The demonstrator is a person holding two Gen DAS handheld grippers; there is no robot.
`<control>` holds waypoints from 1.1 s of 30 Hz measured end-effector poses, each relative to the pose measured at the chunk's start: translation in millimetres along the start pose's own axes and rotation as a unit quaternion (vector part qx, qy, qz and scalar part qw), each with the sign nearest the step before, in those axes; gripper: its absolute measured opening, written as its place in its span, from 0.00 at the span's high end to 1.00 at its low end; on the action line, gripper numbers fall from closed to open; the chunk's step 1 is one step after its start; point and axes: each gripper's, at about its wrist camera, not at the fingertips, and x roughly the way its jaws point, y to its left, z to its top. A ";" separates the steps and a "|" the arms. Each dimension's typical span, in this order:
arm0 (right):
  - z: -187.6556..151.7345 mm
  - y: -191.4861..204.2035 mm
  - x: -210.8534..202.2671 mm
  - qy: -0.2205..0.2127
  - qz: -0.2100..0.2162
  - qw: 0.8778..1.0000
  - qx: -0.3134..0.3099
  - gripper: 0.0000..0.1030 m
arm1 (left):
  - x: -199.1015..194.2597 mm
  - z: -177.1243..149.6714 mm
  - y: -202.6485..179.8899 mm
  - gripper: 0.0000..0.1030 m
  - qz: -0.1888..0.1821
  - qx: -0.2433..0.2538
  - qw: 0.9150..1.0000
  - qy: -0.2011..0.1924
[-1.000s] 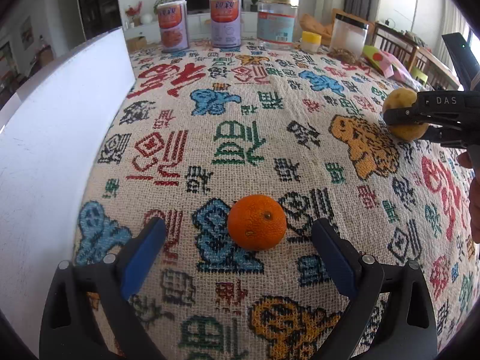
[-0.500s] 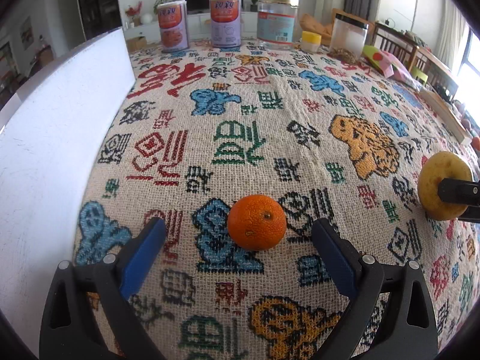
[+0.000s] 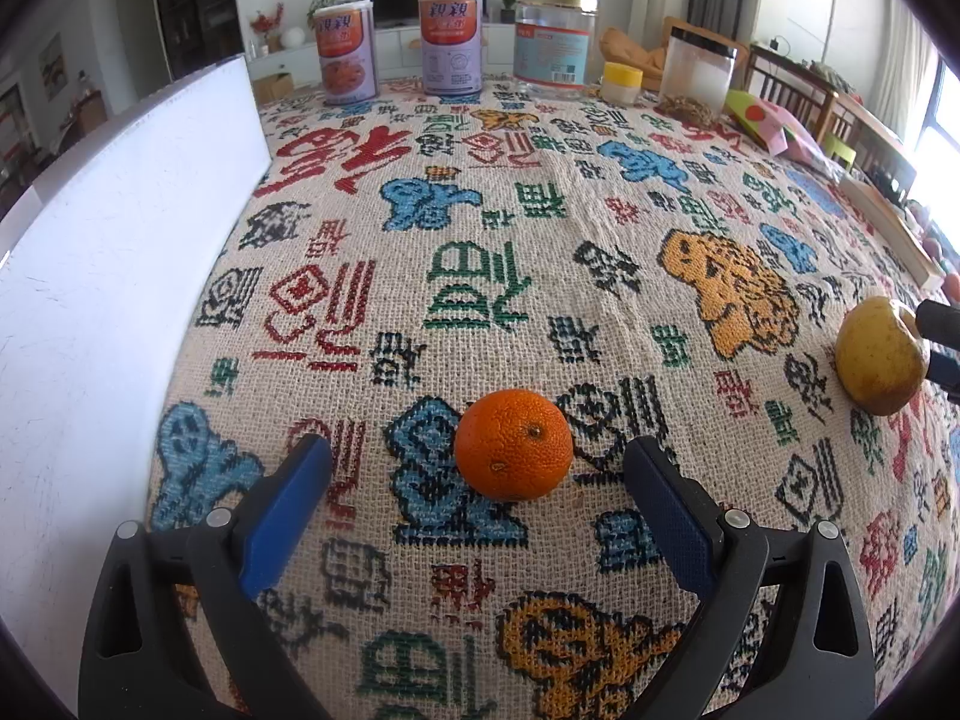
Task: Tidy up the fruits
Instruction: 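Grasp the yellow pear with the right tool while the left tool grasps the small orange, then carry the orange and pear into the white box and open both tools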
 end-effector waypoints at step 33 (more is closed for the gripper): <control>-33.4 66.3 9.0 0.004 -0.110 0.984 -0.143 0.32 | -103.3 -18.7 21.7 0.72 -0.157 -0.054 0.986 -0.036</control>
